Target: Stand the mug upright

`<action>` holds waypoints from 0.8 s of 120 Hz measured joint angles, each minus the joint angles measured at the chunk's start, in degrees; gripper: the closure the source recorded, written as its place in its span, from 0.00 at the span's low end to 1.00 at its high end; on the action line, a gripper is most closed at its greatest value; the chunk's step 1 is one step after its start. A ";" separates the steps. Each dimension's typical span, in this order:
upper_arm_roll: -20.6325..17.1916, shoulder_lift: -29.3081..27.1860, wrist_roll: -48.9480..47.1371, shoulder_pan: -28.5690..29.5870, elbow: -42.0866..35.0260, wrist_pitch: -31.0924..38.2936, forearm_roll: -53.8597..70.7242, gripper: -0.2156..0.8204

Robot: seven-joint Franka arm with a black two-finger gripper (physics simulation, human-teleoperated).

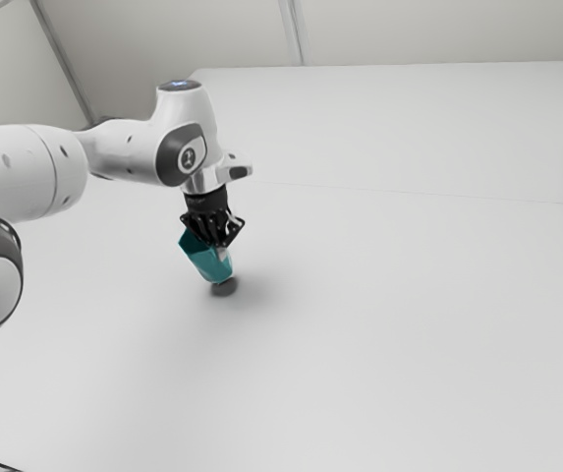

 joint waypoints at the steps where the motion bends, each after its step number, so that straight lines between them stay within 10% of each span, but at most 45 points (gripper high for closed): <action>1: -0.01 0.10 -0.04 0.06 0.00 -0.06 -0.14 0.96; 64: -0.52 3.42 -1.31 1.19 -0.03 -1.40 -4.63 0.96; 96: -0.56 3.20 -1.44 0.63 0.52 -1.52 -4.43 0.46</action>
